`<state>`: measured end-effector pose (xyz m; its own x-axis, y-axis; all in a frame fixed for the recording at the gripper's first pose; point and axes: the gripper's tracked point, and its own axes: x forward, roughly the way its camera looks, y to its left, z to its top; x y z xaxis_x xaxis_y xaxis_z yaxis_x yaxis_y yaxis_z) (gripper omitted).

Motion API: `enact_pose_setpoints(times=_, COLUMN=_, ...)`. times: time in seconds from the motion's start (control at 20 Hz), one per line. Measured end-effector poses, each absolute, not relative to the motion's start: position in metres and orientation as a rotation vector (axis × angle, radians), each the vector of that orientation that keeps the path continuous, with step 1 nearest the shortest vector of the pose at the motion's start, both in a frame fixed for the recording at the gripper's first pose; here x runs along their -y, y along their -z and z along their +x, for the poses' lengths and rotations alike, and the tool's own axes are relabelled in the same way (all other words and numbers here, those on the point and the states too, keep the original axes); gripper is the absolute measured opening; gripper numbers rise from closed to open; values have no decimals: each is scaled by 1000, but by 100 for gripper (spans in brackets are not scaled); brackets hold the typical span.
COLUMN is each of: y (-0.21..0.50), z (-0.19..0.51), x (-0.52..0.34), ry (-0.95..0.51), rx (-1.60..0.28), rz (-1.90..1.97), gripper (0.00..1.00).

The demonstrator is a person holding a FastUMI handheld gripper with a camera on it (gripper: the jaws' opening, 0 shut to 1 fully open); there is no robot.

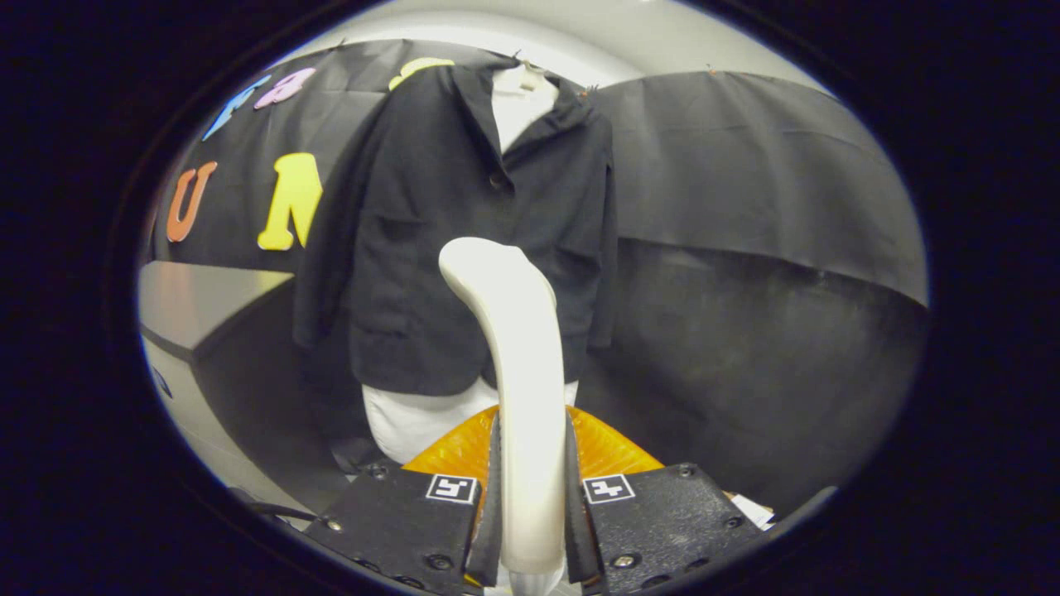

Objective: Iron the clothes twice with a garment steamer, once on the left side and once on the right side.

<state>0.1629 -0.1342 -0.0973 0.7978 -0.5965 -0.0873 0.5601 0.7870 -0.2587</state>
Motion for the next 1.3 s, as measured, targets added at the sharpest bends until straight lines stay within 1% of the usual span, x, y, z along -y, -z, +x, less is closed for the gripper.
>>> enact_pose_setpoints(times=0.15, y=68, z=149, x=95, ry=585, rx=-130, rz=-255, gripper=33)
enact_pose_setpoints(times=0.35, y=22, z=132, x=51, ry=496, rx=-68, rz=-278, gripper=33)
enact_pose_setpoints(times=0.5, y=-13, z=117, x=21, ry=399, rx=-9, rz=-286, gripper=33)
enact_pose_setpoints(times=0.65, y=-32, z=89, x=11, ry=291, rx=50, rz=-283, gripper=33)
enact_pose_setpoints(times=0.85, y=-36, z=34, x=9, ry=170, rx=73, rz=-253, gripper=34)
enact_pose_setpoints(times=1.0, y=-31, z=1, x=0, ry=106, rx=70, rz=-211, gripper=33)
enact_pose_setpoints(times=1.15, y=-33, z=-29, x=1, ry=81, rx=89, rz=-180, gripper=34)
enact_pose_setpoints(times=1.3, y=-33, z=-44, x=-2, ry=81, rx=96, rz=-177, gripper=34)
